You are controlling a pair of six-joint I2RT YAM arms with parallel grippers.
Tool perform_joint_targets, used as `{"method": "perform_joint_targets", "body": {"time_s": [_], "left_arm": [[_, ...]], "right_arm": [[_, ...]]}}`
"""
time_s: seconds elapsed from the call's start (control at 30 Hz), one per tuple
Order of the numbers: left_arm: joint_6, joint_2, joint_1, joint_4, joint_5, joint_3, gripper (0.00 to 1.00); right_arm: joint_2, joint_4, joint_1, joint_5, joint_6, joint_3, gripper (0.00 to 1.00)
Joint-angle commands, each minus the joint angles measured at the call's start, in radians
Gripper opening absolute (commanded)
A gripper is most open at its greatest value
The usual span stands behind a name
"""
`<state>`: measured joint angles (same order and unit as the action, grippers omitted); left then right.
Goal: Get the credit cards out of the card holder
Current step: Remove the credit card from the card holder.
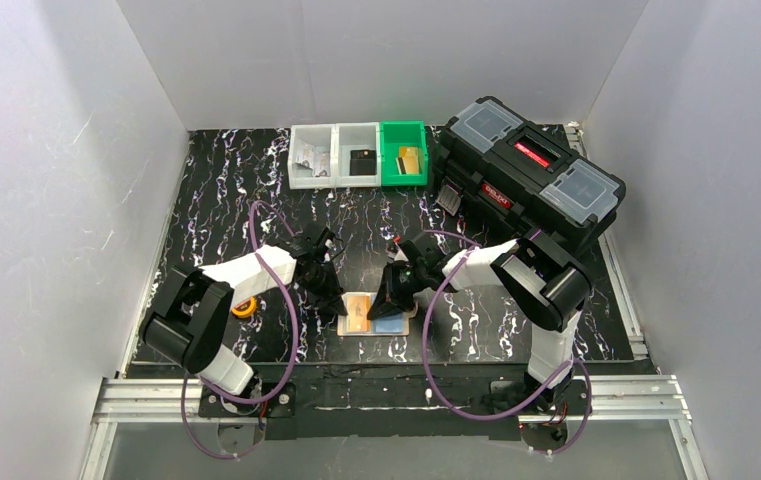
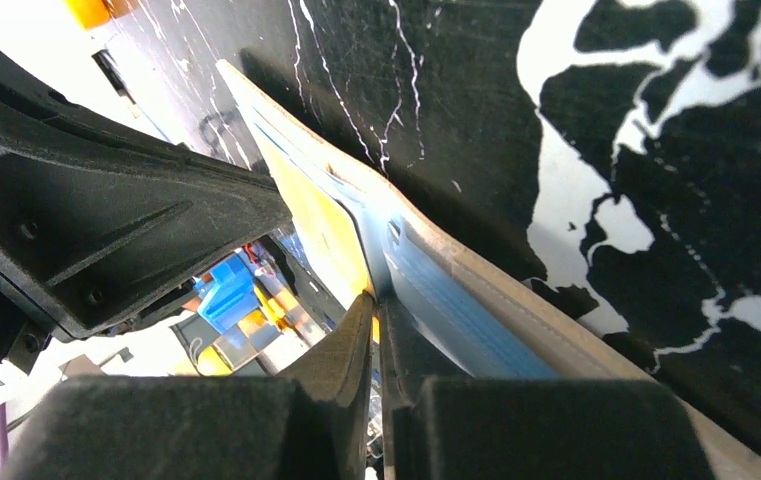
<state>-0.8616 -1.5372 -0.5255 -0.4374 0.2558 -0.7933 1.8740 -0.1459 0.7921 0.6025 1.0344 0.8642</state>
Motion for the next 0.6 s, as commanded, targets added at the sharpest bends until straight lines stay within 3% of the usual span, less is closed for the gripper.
{"method": "perform_joint_targets", "body": {"time_s": [0.0, 0.33, 0.5, 0.57], "left_arm": [[-0.005, -0.016, -0.020, -0.058, -0.085, 0.039, 0.00], [-0.009, -0.017, -0.018, -0.082, -0.107, 0.037, 0.00], [-0.006, -0.028, -0.017, -0.075, -0.092, 0.036, 0.00], [-0.008, -0.029, -0.018, -0.074, -0.091, 0.039, 0.00]], "right_arm": [[-0.020, -0.038, 0.010, -0.036, -0.004, -0.016, 0.09], [-0.063, -0.044, -0.029, -0.068, -0.013, -0.085, 0.07], [-0.040, -0.073, -0.030, -0.030, -0.005, -0.066, 0.23], [-0.035, -0.089, -0.030, -0.023, 0.005, -0.067, 0.25]]}}
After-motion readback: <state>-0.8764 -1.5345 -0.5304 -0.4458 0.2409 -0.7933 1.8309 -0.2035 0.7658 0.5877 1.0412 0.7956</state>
